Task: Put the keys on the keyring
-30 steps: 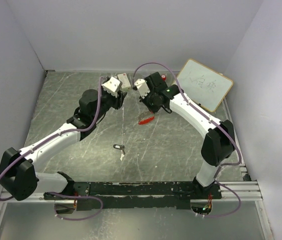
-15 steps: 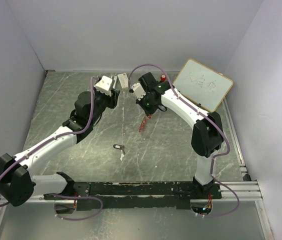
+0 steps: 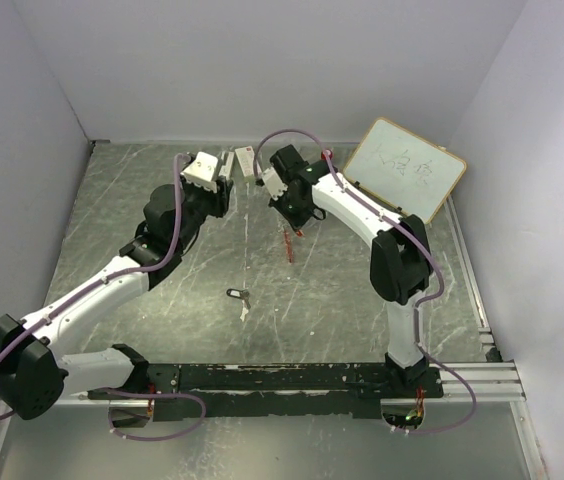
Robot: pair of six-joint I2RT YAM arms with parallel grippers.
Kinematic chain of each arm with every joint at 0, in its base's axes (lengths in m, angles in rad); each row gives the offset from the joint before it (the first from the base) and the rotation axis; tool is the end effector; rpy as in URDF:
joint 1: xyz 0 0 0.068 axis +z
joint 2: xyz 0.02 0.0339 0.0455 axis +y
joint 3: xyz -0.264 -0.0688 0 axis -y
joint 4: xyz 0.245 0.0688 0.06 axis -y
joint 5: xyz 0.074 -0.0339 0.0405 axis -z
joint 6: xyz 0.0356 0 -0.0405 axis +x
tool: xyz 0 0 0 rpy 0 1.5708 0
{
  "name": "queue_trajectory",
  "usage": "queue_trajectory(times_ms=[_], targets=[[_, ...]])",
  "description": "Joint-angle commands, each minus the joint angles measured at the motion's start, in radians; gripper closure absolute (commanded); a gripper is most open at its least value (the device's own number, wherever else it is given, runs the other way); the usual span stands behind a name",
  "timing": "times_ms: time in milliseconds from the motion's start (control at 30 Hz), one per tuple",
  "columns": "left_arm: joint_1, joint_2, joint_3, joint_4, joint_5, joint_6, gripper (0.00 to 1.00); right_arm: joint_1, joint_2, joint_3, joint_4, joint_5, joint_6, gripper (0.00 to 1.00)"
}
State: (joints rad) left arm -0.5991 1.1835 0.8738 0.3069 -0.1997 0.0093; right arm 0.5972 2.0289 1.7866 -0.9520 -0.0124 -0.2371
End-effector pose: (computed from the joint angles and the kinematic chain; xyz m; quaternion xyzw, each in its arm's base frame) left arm 0.2359 -0.1525 0.3401 0.1439 0.6933 -0.1367 0.6928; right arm 0.3547 0.2418 0.2478 -0.3991 0.8976 0.0395 0.1830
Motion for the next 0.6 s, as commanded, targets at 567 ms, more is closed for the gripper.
queue_trajectory(times_ms=[567], targets=[[0.04, -0.121, -0.053, 0.003, -0.22, -0.045, 0.52, 0.123, -0.094, 0.053, 0.321, -0.179, -0.036, 1.0]])
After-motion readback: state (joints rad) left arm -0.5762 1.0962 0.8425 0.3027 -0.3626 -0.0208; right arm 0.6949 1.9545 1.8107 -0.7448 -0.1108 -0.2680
